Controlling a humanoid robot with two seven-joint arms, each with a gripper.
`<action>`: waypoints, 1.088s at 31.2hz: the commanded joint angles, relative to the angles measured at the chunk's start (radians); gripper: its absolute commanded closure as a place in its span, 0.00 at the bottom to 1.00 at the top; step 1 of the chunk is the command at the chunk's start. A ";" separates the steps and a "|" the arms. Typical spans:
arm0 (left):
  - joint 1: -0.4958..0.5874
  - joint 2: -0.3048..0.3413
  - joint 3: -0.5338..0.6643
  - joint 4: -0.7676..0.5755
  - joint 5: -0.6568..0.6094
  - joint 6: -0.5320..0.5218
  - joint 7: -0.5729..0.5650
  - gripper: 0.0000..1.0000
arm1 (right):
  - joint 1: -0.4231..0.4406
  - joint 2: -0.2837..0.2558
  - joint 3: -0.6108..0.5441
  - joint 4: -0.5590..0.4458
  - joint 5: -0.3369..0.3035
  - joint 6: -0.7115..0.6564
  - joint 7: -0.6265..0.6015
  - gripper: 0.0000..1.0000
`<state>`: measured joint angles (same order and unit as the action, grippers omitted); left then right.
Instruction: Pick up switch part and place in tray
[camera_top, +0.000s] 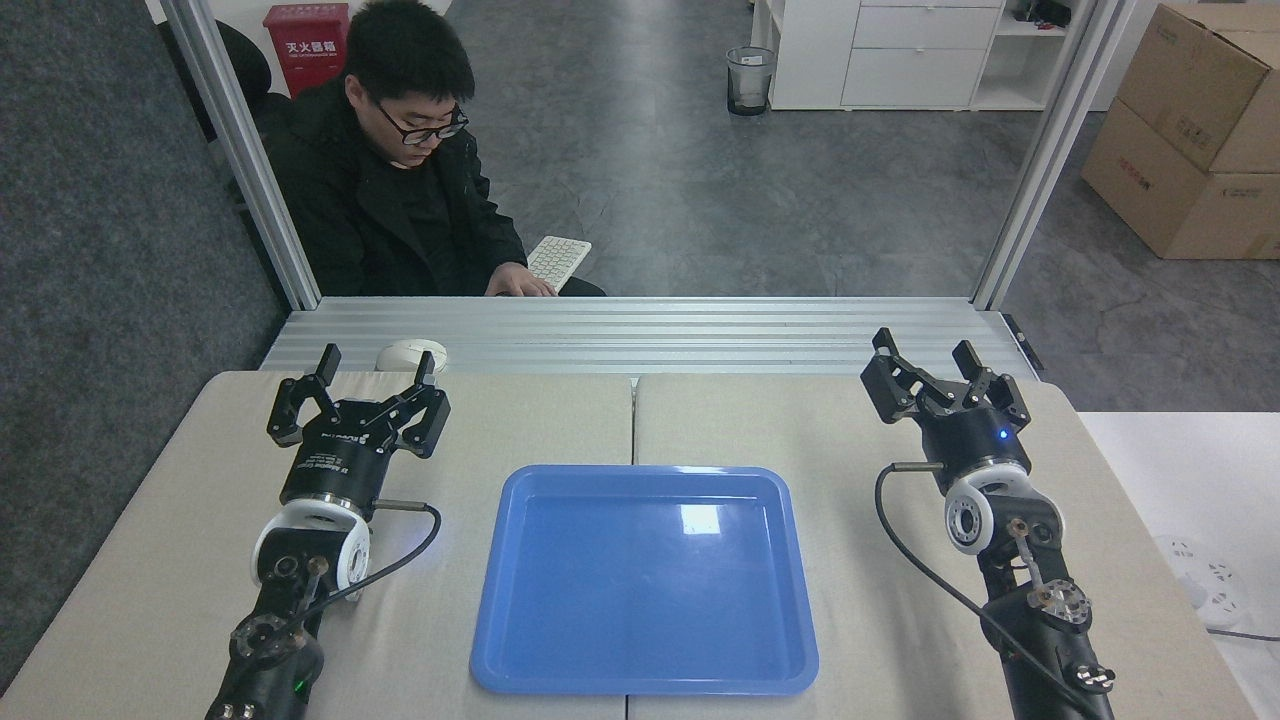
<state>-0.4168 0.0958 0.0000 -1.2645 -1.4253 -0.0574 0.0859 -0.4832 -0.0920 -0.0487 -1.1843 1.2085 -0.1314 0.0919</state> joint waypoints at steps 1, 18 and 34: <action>-0.002 -0.002 -0.018 -0.001 0.000 0.002 -0.002 0.00 | 0.000 0.000 0.000 0.000 -0.001 0.000 0.000 0.00; 0.000 -0.001 -0.014 -0.003 0.005 0.005 0.000 0.00 | 0.000 0.000 0.000 0.000 -0.001 0.000 0.000 0.00; 0.003 -0.001 -0.014 -0.004 0.005 0.005 0.000 0.00 | 0.000 0.000 0.000 0.000 -0.001 0.000 0.000 0.00</action>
<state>-0.4165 0.0951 0.0000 -1.2665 -1.4202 -0.0523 0.0850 -0.4832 -0.0920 -0.0489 -1.1843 1.2075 -0.1314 0.0918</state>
